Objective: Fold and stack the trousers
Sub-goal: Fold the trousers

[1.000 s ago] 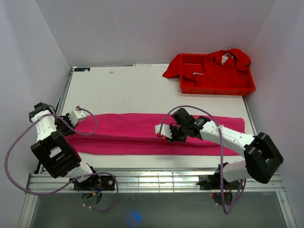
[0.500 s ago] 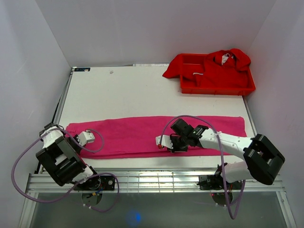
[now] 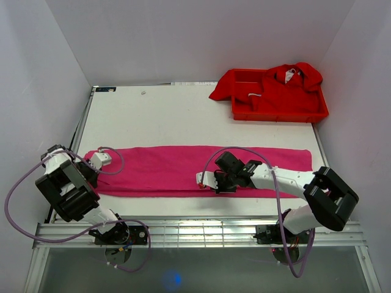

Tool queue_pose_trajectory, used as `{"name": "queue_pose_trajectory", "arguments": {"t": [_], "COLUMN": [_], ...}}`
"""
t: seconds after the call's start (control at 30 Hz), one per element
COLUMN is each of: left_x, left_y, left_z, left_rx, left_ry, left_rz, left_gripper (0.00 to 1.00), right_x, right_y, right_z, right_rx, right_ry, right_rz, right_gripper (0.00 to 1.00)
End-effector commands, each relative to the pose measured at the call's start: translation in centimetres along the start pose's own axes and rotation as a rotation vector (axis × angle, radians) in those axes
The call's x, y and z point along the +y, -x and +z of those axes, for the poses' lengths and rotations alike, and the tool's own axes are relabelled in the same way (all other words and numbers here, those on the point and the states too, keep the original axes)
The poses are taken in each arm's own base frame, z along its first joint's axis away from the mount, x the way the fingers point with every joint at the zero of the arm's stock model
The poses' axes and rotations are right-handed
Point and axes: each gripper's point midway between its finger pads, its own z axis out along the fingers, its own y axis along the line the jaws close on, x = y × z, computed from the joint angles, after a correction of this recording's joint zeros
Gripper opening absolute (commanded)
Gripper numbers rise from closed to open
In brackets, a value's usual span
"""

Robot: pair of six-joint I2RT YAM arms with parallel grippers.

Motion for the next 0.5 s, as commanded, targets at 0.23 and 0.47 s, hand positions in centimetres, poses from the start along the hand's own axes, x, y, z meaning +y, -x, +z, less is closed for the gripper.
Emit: {"name": "queue_pose_trajectory", "arguments": {"t": [0.23,0.47], "left_x": [3.9,3.7], "left_y": [1.9,-0.8], "left_z": [-5.6,-0.5], "left_rx": [-0.032,-0.002], "left_ry": [0.169,0.1], "left_rz": [0.043,-0.059], "left_gripper": [0.0,0.14], "right_x": [0.2,1.3], "right_y": [-1.1,-0.4], "right_z": [-1.3,-0.1], "right_rx": [0.016,0.005], "right_ry": [-0.015,0.08], "right_rz": [0.017,0.048], "right_gripper": [0.08,0.08]}}
